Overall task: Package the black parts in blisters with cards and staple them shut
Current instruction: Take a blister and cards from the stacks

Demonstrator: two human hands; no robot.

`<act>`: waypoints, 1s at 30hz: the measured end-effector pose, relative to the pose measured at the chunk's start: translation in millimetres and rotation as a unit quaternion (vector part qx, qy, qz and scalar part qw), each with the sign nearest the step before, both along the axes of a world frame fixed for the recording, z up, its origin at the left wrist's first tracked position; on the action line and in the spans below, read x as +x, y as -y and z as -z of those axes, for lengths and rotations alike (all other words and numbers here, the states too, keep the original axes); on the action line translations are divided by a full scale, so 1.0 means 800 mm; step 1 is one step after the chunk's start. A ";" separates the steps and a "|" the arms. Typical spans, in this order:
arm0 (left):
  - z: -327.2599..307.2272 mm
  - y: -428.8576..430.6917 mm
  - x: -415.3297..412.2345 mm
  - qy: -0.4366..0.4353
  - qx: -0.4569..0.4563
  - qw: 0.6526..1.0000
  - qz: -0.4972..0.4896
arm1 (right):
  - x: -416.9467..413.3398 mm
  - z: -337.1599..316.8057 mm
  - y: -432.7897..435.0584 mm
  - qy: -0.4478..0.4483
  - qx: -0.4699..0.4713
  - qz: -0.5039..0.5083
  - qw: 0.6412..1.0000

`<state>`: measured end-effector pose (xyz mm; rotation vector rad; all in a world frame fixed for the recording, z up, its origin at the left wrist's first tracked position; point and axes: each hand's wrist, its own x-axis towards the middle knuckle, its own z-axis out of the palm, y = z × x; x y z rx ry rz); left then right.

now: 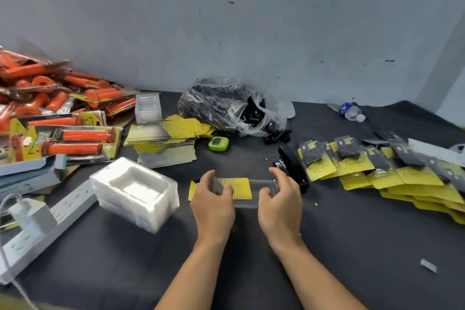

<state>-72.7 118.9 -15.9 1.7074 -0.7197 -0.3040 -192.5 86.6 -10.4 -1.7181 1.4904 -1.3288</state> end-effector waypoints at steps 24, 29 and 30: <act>0.009 0.076 0.018 0.286 0.254 0.917 0.113 | 0.142 -0.069 0.253 -0.369 0.066 -0.161 0.913; 0.009 0.081 0.020 0.286 0.254 0.917 0.115 | 0.137 -0.076 0.189 -0.381 0.044 -0.188 0.904; 0.009 0.080 0.020 0.288 0.251 0.917 0.115 | 0.134 -0.077 0.177 -0.384 0.047 -0.204 0.899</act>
